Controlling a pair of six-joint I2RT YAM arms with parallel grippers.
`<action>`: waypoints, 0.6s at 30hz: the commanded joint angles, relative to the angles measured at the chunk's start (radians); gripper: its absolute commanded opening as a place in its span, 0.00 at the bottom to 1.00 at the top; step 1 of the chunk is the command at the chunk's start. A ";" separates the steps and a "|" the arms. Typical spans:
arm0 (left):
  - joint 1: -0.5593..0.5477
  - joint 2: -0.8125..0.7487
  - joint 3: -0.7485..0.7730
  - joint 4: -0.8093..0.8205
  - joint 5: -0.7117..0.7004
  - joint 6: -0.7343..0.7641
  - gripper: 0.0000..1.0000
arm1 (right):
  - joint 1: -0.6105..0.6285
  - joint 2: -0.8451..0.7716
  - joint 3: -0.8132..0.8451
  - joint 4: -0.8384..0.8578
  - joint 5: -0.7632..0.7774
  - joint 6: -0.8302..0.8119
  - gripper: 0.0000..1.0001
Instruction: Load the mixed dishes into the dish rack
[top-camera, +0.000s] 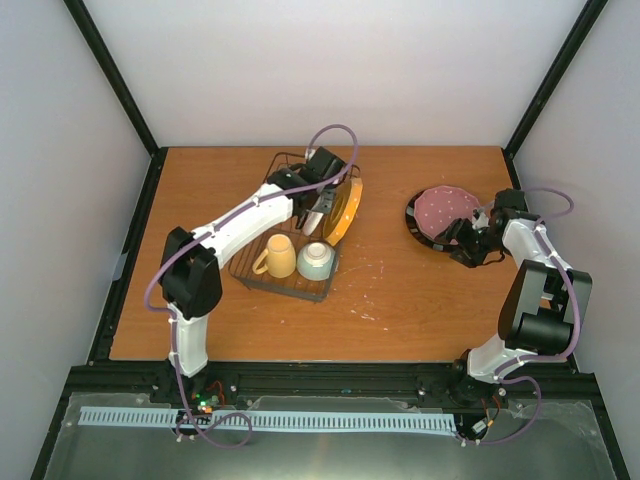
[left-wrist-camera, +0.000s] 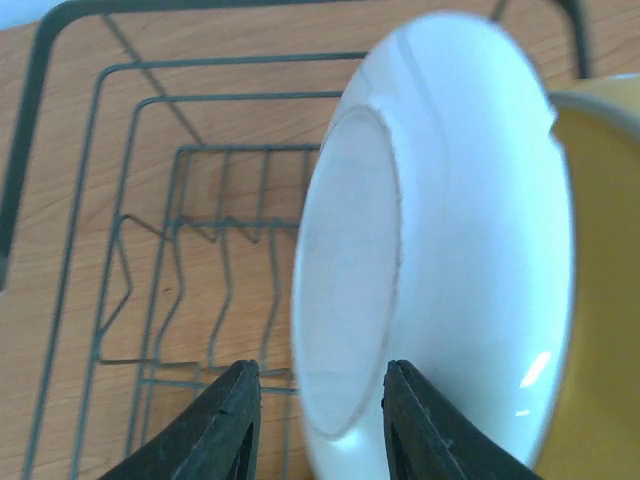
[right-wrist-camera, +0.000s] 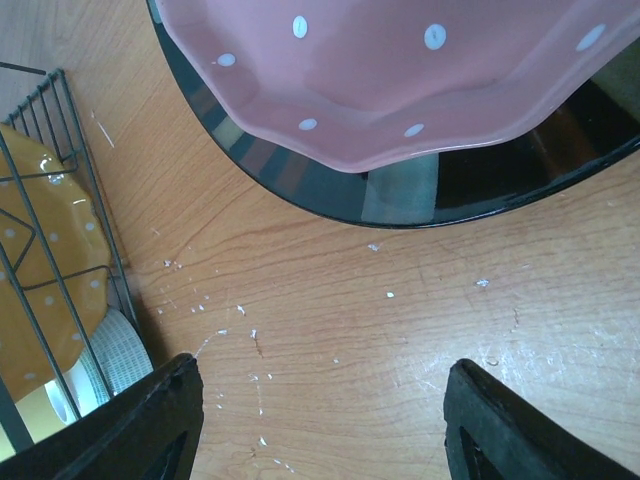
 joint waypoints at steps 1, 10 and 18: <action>-0.031 0.018 0.077 0.032 0.038 0.012 0.35 | 0.003 -0.018 -0.014 0.013 -0.002 -0.007 0.65; -0.033 0.016 0.160 -0.080 -0.125 -0.022 0.79 | 0.003 -0.015 -0.004 0.004 0.065 0.016 0.65; -0.011 0.000 0.394 -0.181 -0.190 -0.095 1.00 | -0.118 -0.069 -0.007 -0.004 0.146 0.080 0.66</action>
